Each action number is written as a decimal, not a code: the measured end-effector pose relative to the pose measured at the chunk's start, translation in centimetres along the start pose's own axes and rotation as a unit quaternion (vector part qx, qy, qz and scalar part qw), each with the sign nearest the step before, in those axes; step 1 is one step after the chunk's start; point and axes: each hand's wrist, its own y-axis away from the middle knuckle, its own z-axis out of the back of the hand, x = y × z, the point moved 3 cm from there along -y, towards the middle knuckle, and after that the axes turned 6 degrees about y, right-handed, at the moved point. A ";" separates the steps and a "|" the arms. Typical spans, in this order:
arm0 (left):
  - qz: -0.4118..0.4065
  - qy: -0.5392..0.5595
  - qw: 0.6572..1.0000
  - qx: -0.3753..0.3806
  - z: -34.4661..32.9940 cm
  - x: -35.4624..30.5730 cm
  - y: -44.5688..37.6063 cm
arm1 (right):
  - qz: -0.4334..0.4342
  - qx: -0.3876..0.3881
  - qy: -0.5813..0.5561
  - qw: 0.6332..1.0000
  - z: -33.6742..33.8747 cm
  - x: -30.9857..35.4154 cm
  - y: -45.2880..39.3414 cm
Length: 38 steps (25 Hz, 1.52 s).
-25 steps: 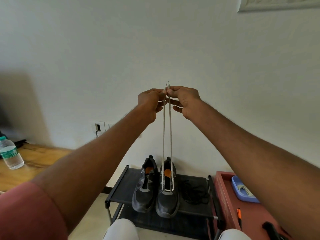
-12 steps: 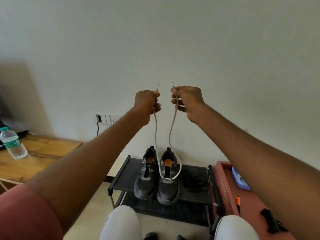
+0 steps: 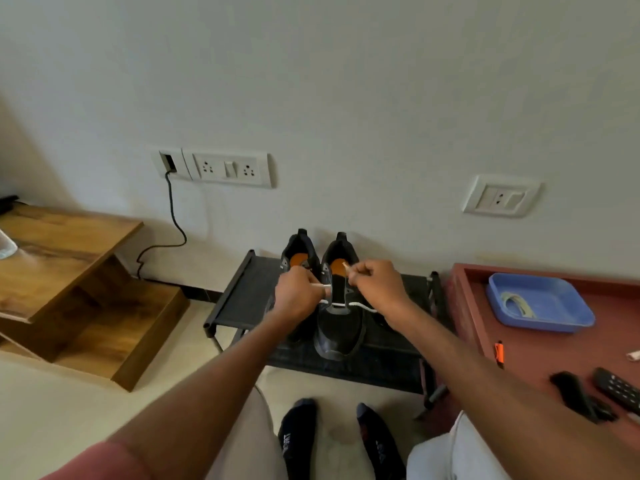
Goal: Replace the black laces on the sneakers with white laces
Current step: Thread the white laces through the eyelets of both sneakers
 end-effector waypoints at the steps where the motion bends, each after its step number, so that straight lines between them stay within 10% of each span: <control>1: 0.006 -0.022 1.000 0.010 -1.4 1.0 -0.5 | 0.001 0.004 0.024 1.000 -1.1 -1.4 -0.3; 9: 0.005 -0.068 0.996 0.061 -3.9 2.9 -3.2 | 0.032 0.117 0.145 0.982 -4.7 -4.5 -3.2; 24: 0.070 0.055 0.994 0.057 -2.8 4.4 -4.3 | 0.007 0.094 0.104 0.990 -4.8 -5.5 -3.1; 30: -0.025 0.110 0.992 -0.059 -0.5 0.7 -3.5 | -0.026 0.028 -0.031 0.999 -2.8 -2.2 -2.7; 38: -0.222 0.321 0.917 -0.082 11.0 -16.7 -0.2 | 0.182 -0.099 -0.225 0.952 9.1 14.4 0.5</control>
